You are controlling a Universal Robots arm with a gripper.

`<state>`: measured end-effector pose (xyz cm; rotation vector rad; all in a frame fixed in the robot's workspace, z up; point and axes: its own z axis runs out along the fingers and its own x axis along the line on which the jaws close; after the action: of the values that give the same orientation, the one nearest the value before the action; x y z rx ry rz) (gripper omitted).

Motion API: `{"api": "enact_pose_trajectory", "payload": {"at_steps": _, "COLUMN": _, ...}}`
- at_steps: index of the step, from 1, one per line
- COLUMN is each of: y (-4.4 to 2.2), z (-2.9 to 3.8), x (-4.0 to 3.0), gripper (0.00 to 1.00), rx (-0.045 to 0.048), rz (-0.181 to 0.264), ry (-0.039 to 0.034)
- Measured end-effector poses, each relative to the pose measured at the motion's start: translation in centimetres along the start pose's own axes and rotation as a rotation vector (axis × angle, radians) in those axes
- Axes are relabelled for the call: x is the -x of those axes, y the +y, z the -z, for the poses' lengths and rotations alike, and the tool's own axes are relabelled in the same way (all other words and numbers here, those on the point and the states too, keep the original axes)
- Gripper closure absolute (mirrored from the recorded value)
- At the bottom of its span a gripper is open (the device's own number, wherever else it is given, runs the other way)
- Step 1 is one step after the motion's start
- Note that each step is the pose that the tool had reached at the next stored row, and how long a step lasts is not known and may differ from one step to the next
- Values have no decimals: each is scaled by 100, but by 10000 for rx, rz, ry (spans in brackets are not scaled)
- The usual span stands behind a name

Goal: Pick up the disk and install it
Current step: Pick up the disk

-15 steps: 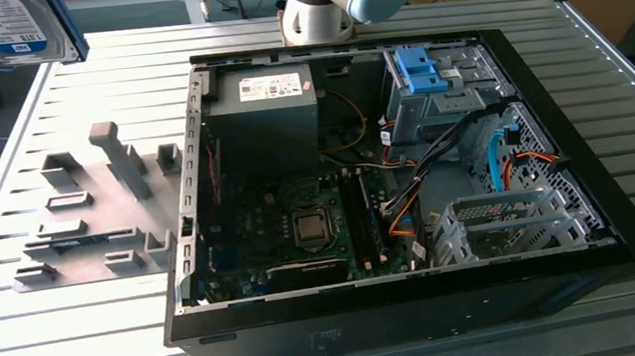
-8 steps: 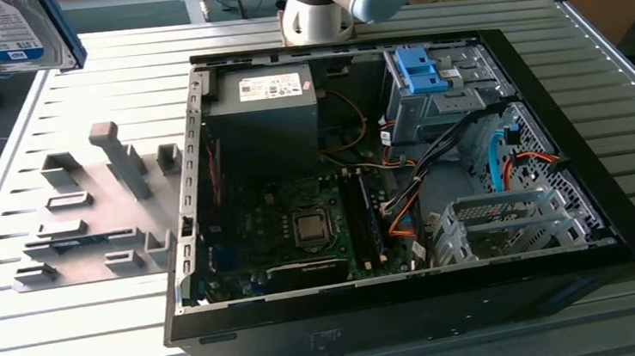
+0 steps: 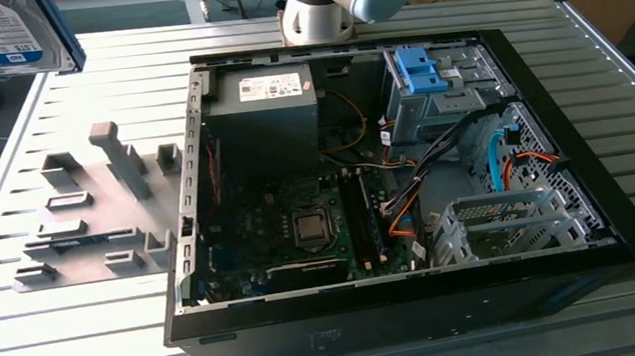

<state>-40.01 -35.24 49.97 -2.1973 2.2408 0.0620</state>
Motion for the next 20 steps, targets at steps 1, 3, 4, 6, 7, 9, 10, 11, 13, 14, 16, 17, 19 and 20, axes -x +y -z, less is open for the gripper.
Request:
{"api": "enact_pose_trajectory", "payload": {"at_steps": 1, "y": 0, "z": 0, "x": -6, "gripper": 63, "rx": 0, "rz": 0, "ry": 0}}
{"api": "enact_pose_trajectory", "payload": {"at_steps": 3, "y": 0, "z": 1, "x": -17, "gripper": 63, "rx": 1, "rz": 0, "ry": 0}}
{"api": "enact_pose_trajectory", "payload": {"at_steps": 4, "y": 0, "z": 1, "x": -23, "gripper": 63, "rx": 1, "rz": 0, "ry": 0}}
{"api": "enact_pose_trajectory", "payload": {"at_steps": 6, "y": -1, "z": 1, "x": -35, "gripper": 63, "rx": 0, "rz": 0, "ry": 0}}
{"api": "enact_pose_trajectory", "payload": {"at_steps": 7, "y": -1, "z": 1, "x": -41, "gripper": 63, "rx": 0, "rz": 0, "ry": 0}}
{"api": "enact_pose_trajectory", "payload": {"at_steps": 9, "y": -1, "z": 2, "x": -52, "gripper": 63, "rx": 1, "rz": 0, "ry": 0}}
{"api": "enact_pose_trajectory", "payload": {"at_steps": 10, "y": -1, "z": 2, "x": -58, "gripper": 63, "rx": 0, "rz": 0, "ry": 0}}
{"api": "enact_pose_trajectory", "payload": {"at_steps": 11, "y": -1, "z": 2, "x": -64, "gripper": 63, "rx": 0, "rz": 0, "ry": 0}}
{"api": "enact_pose_trajectory", "payload": {"at_steps": 13, "y": -1, "z": 2, "x": -76, "gripper": 63, "rx": 0, "rz": 0, "ry": 0}}
{"api": "enact_pose_trajectory", "payload": {"at_steps": 14, "y": -2, "z": 3, "x": -81, "gripper": 63, "rx": 1, "rz": 0, "ry": 1}}
{"api": "enact_pose_trajectory", "payload": {"at_steps": 16, "y": -2, "z": 3, "x": -102, "gripper": 63, "rx": 0, "rz": 0, "ry": 0}}
{"api": "enact_pose_trajectory", "payload": {"at_steps": 17, "y": -2, "z": 3, "x": -107, "gripper": 63, "rx": 0, "rz": 0, "ry": 0}}
{"api": "enact_pose_trajectory", "payload": {"at_steps": 19, "y": -2, "z": 4, "x": -119, "gripper": 63, "rx": 1, "rz": 0, "ry": 1}}
{"api": "enact_pose_trajectory", "payload": {"at_steps": 20, "y": -2, "z": 4, "x": -125, "gripper": 63, "rx": 0, "rz": 0, "ry": 0}}
